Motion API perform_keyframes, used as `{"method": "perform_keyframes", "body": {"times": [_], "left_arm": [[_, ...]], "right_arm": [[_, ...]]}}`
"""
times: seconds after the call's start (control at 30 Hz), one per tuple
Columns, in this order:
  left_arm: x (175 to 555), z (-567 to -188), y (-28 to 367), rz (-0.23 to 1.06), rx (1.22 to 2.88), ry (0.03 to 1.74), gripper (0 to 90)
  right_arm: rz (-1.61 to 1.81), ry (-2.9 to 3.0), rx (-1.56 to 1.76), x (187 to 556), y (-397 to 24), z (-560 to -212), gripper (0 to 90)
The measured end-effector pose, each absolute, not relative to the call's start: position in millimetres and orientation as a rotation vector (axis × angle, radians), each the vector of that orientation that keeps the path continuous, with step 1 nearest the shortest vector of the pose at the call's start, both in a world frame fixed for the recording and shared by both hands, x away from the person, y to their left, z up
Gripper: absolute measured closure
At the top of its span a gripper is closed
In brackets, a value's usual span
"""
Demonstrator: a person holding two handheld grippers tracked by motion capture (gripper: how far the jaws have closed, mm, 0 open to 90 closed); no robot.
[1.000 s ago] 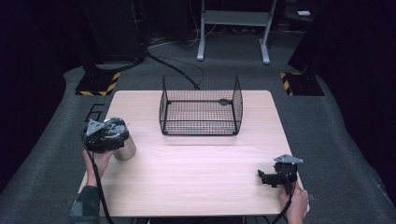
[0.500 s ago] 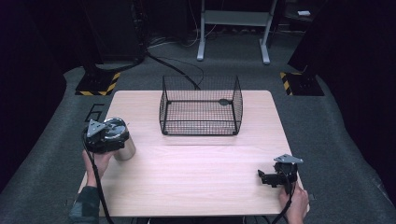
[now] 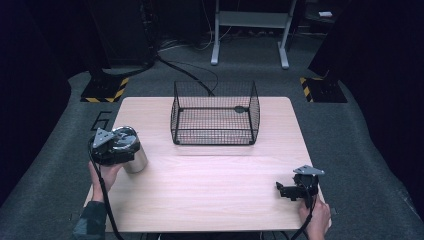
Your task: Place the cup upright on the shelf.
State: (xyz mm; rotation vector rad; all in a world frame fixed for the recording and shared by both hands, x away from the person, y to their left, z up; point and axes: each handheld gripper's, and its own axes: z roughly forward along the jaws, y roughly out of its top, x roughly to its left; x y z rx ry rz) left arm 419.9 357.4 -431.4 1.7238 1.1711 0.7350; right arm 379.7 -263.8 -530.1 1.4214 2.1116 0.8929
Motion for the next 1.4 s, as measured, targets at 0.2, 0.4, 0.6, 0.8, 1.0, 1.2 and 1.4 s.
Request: {"method": "perform_keyframes", "body": {"times": [0.2, 0.4, 0.6, 0.8, 1.0, 1.2, 1.4], "left_arm": [[418.1, -426.7, 348.6, 0.732, 1.751, 1.138, 3.5], [413.9, -419.1, 342.0, 0.719, 1.768, 1.101, 3.5], [412.1, -412.8, 334.4, 0.707, 1.775, 1.066, 3.5], [410.6, -407.0, 325.7, 0.691, 1.773, 1.036, 3.5], [410.1, -400.2, 318.7, 0.661, 1.785, 1.001, 3.5], [410.2, -392.7, 311.7, 0.626, 1.786, 0.966, 3.5], [410.7, -386.3, 301.9, 0.608, 1.794, 0.933, 3.5]], "right_arm": [[0.893, 2.112, 1.421, 379.7, -263.8, -530.1, 0.0], [0.893, 2.112, 1.42, 379.7, -263.8, -530.1, 0.0], [0.892, 2.11, 1.424, 379.7, -263.6, -530.1, 0.0], [0.891, 2.11, 1.423, 379.7, -263.5, -530.1, 0.0], [0.891, 2.11, 1.423, 379.7, -263.5, -530.1, 0.0], [0.892, 2.109, 1.428, 379.7, -262.8, -530.1, 0.0], [0.892, 2.109, 1.428, 379.7, -262.8, -530.1, 0.0]]}}
